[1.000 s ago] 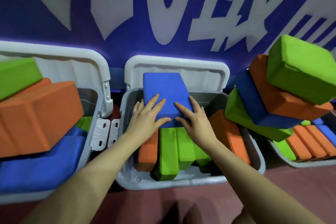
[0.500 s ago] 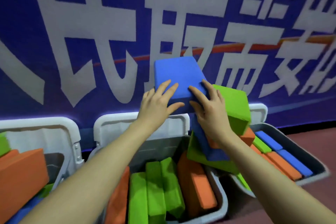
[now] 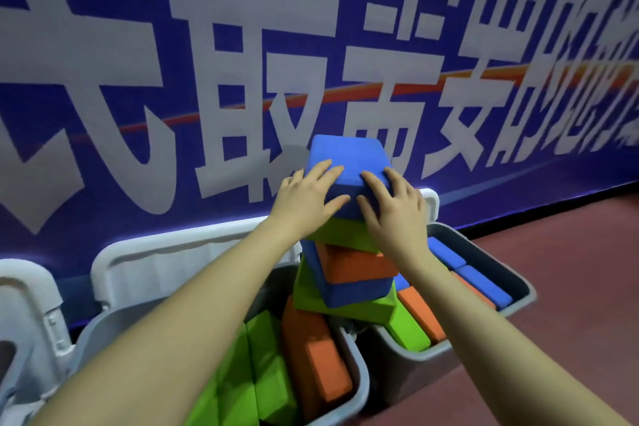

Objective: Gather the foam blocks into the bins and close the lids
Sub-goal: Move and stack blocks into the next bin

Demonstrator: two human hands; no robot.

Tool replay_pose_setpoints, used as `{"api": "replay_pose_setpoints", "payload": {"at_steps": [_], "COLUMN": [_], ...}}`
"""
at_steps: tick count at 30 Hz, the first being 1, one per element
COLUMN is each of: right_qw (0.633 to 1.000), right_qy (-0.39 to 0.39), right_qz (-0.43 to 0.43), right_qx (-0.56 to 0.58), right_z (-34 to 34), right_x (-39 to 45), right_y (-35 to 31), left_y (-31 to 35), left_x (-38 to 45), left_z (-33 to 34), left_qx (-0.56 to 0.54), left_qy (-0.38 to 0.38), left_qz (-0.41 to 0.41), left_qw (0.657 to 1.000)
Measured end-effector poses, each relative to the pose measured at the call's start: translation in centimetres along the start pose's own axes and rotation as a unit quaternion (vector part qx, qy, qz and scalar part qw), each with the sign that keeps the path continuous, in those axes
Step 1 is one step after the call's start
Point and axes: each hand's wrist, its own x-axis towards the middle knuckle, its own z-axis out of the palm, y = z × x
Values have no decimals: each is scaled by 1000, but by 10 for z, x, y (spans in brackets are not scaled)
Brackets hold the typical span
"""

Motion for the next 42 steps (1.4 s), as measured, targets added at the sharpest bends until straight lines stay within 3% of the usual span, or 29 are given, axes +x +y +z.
{"api": "replay_pose_setpoints", "payload": {"at_steps": [8, 14, 25, 27, 34, 38, 42], "right_qw": [993, 976, 909, 888, 783, 727, 709], "right_qy": [64, 18, -232, -286, -526, -605, -632], "right_qz": [-100, -192, -290, -316, -318, -322, -311], "right_qx": [21, 97, 187, 170, 97, 40, 20], "right_z": [3, 41, 147, 167, 227, 257, 275], "right_x": [6, -11, -96, -116, -192, -237, -263], "right_y": [-58, -123, -175, -177, -171, -155, -146], "left_y": [-39, -84, -151, -163, -212, -232, -245], "left_x": [-48, -98, -221, -241, -294, -315, -338], "left_z": [-32, -50, 4, 20, 91, 141, 179], "left_qx": [60, 77, 110, 84, 107, 95, 92], "left_qy": [69, 55, -89, -111, -307, -399, -485], "left_qz": [-79, -166, -314, -311, -198, -189, -167], "left_qw": [993, 982, 939, 940, 925, 892, 854]}}
